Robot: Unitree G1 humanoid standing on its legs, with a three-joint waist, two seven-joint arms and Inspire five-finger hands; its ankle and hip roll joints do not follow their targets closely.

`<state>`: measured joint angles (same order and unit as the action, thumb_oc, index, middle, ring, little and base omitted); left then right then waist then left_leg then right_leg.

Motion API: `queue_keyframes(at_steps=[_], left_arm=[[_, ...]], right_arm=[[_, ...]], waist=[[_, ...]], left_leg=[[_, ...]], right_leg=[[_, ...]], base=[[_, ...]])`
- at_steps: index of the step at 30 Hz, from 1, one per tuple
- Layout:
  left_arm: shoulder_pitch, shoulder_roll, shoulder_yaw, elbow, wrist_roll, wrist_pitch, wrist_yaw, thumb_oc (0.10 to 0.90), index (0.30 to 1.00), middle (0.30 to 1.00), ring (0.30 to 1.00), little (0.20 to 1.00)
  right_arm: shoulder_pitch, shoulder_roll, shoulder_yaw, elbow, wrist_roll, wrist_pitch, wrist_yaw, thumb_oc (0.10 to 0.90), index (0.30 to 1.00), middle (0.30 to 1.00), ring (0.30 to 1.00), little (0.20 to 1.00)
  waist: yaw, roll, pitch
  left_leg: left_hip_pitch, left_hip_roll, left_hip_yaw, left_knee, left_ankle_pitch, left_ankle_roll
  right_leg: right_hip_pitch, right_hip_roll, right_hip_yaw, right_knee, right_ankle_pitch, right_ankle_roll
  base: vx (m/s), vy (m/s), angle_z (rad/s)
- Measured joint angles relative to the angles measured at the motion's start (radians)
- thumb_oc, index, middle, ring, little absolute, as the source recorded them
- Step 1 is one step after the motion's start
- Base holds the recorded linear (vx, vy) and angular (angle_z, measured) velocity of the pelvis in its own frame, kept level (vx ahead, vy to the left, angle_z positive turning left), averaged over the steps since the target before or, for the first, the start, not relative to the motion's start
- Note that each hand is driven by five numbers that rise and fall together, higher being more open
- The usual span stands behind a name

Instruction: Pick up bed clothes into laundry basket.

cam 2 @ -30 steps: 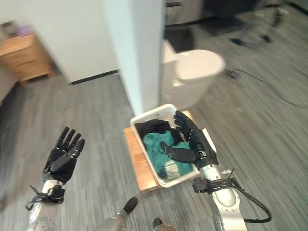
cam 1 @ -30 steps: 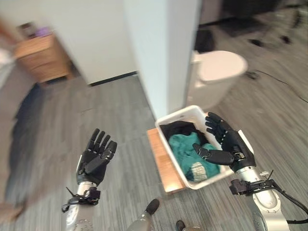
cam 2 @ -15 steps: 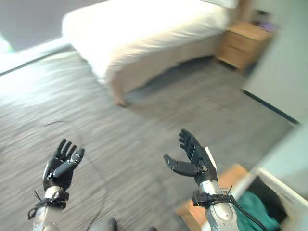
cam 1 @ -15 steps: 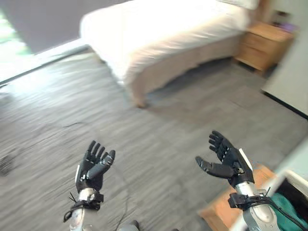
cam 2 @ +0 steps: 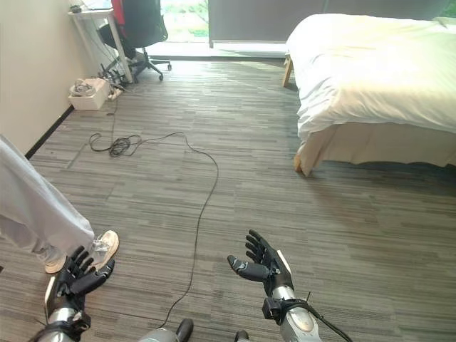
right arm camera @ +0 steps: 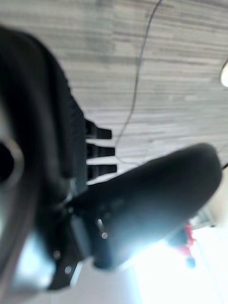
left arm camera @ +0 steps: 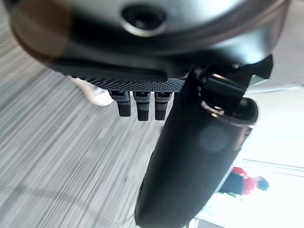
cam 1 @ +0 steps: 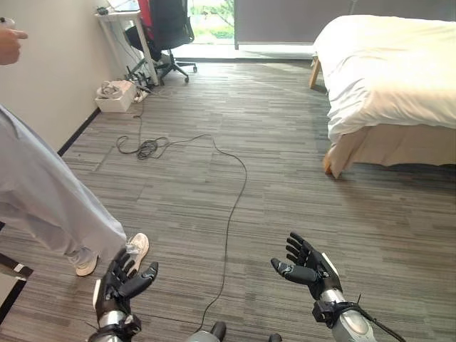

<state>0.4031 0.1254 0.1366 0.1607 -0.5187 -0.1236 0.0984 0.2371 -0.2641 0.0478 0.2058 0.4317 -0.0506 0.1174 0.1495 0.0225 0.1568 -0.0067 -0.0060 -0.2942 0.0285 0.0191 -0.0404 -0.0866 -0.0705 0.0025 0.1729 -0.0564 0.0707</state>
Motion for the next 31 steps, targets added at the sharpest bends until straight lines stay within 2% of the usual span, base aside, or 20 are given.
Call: queue_keyframes(at_steps=[3, 7, 15, 18, 19, 20, 21, 22, 23, 25, 26, 27, 28, 31], left_arm=[[-0.011, -0.024, -0.056, -0.001, -0.014, 0.001, -0.017, 0.800, 0.900, 0.900, 0.900, 0.900], [-0.047, -0.023, -0.067, -0.003, -0.032, 0.001, -0.019, 0.800, 0.900, 0.900, 0.900, 0.900], [-0.049, -0.017, -0.058, -0.003, -0.033, 0.001, -0.012, 0.800, 0.900, 0.900, 0.900, 0.900], [-0.053, -0.010, -0.066, 0.022, -0.029, -0.001, -0.003, 0.800, 0.900, 0.900, 0.900, 0.900], [-0.067, 0.002, -0.075, 0.072, -0.022, -0.007, -0.004, 0.800, 0.900, 0.900, 0.900, 0.900], [-0.129, 0.041, -0.106, 0.247, 0.004, -0.011, -0.009, 0.800, 0.900, 0.900, 0.900, 0.900], [-0.186, 0.054, -0.127, 0.380, 0.011, 0.015, -0.007, 0.800, 0.900, 0.900, 0.900, 0.900], [-0.257, 0.052, -0.137, 0.563, 0.017, 0.013, -0.017, 0.800, 0.900, 0.900, 0.900, 0.900], [-0.304, 0.045, -0.137, 0.713, 0.026, 0.043, -0.011, 0.800, 0.900, 0.900, 0.900, 0.900], [-0.341, 0.041, -0.138, 0.952, 0.062, 0.060, -0.015, 0.800, 0.900, 0.900, 0.900, 0.900], [-0.341, 0.040, -0.141, 1.010, 0.076, 0.068, -0.017, 0.800, 0.900, 0.900, 0.900, 0.900], [-0.349, 0.035, -0.149, 1.140, 0.110, 0.071, -0.026, 0.800, 0.900, 0.900, 0.900, 0.900], [-0.364, 0.044, -0.122, 1.209, 0.107, 0.085, -0.026, 0.800, 0.900, 0.900, 0.900, 0.900], [-0.330, 0.068, -0.136, 1.253, 0.206, 0.109, -0.024, 0.800, 0.900, 0.900, 0.900, 0.900]], right_arm=[[0.024, -0.003, -0.010, 0.000, 0.006, 0.003, -0.009, 0.800, 0.900, 0.900, 0.900, 0.900], [0.030, -0.002, -0.018, 0.000, 0.009, 0.003, -0.017, 0.800, 0.900, 0.900, 0.900, 0.900], [0.043, 0.001, -0.015, 0.002, 0.008, 0.003, -0.016, 0.800, 0.900, 0.900, 0.900, 0.900], [0.025, 0.003, 0.004, 0.063, 0.015, -0.005, -0.017, 0.800, 0.900, 0.900, 0.900, 0.900], [0.012, 0.002, 0.016, 0.136, 0.012, -0.021, -0.014, 0.800, 0.900, 0.900, 0.900, 0.900], [-0.091, -0.001, 0.060, 0.375, 0.005, -0.026, -0.016, 0.800, 0.900, 0.900, 0.900, 0.900], [-0.152, 0.000, 0.084, 0.536, -0.007, 0.005, -0.029, 0.800, 0.900, 0.900, 0.900, 0.900], [-0.223, 0.005, 0.112, 0.728, -0.040, 0.008, -0.038, 0.800, 0.900, 0.900, 0.900, 0.900], [-0.267, 0.020, 0.123, 0.867, -0.070, 0.040, -0.052, 0.800, 0.900, 0.900, 0.900, 0.900], [-0.287, 0.049, 0.131, 1.051, -0.123, 0.041, -0.061, 0.800, 0.900, 0.900, 0.900, 0.900], [-0.283, 0.056, 0.133, 1.092, -0.138, 0.044, -0.063, 0.800, 0.900, 0.900, 0.900, 0.900], [-0.277, 0.056, 0.105, 1.178, -0.155, 0.041, -0.068, 0.800, 0.900, 0.900, 0.900, 0.900], [-0.288, 0.060, 0.085, 1.209, -0.156, 0.037, -0.079, 0.800, 0.900, 0.900, 0.900, 0.900], [-0.285, 0.070, 0.114, 1.191, -0.236, 0.034, -0.095, 0.800, 0.900, 0.900, 0.900, 0.900]], waist=[[-0.016, -0.012, -0.016], [-0.052, -0.028, -0.031], [-0.053, -0.023, -0.035], [-0.055, -0.023, -0.036], [-0.056, -0.024, -0.037], [-0.057, -0.025, -0.056], [-0.055, -0.023, -0.069], [-0.053, -0.020, -0.079], [-0.053, -0.019, -0.084], [-0.054, -0.025, -0.088], [-0.056, -0.027, -0.091], [-0.059, -0.030, -0.093], [-0.054, -0.034, -0.097], [-0.068, -0.038, -0.118]], left_leg=[[0.043, 0.025, 0.006, -0.035, 0.002, -0.003], [0.060, 0.035, -0.004, -0.055, 0.004, -0.006], [0.073, 0.034, -0.016, -0.073, 0.005, -0.007], [0.079, 0.031, -0.015, -0.072, 0.005, -0.007], [0.080, 0.030, -0.014, -0.070, 0.005, -0.007], [0.087, 0.027, -0.012, -0.071, 0.004, -0.007], [0.088, 0.026, -0.011, -0.072, 0.004, -0.007], [0.089, 0.027, -0.008, -0.073, 0.004, -0.008], [0.090, 0.026, -0.004, -0.075, 0.004, -0.008], [0.093, 0.027, 0.002, -0.078, 0.004, -0.007], [0.095, 0.027, 0.001, -0.080, 0.004, -0.007], [0.100, 0.028, 0.010, -0.088, 0.005, -0.007], [0.104, 0.029, 0.011, -0.090, 0.005, -0.007], [0.115, 0.033, 0.011, -0.105, 0.006, -0.008]], right_leg=[[0.057, 0.022, -0.002, -0.071, 0.026, -0.008], [0.091, 0.030, -0.015, -0.110, 0.037, -0.013], [0.113, 0.028, -0.026, -0.144, 0.045, -0.015], [0.119, 0.026, -0.025, -0.145, 0.047, -0.015], [0.120, 0.025, -0.026, -0.145, 0.050, -0.014], [0.126, 0.026, -0.024, -0.146, 0.049, -0.011], [0.127, 0.025, -0.023, -0.149, 0.045, -0.007], [0.128, 0.023, -0.022, -0.153, 0.044, -0.004], [0.128, 0.020, -0.020, -0.157, 0.046, -0.003], [0.131, 0.016, -0.018, -0.164, 0.048, -0.004], [0.133, 0.016, -0.018, -0.168, 0.050, -0.004], [0.137, 0.015, -0.014, -0.183, 0.057, -0.006], [0.146, 0.016, -0.017, -0.195, 0.066, -0.008], [0.170, 0.019, -0.022, -0.230, 0.083, -0.010]], base=[[0.01, -0.074, -0.11], [-0.01, -0.023, 0.05], [0.00, -0.010, 0.05], [0.00, 0.000, 0.00], [-0.03, -0.010, -0.03], [0.00, 0.000, 0.00], [0.00, 0.000, 0.00], [0.00, 0.000, 0.00], [0.02, 0.007, -0.06], [0.03, 0.002, -0.07], [0.04, -0.005, -0.10], [0.05, -0.005, -0.12], [0.06, -0.007, -0.17], [0.07, -0.007, 0.04]])
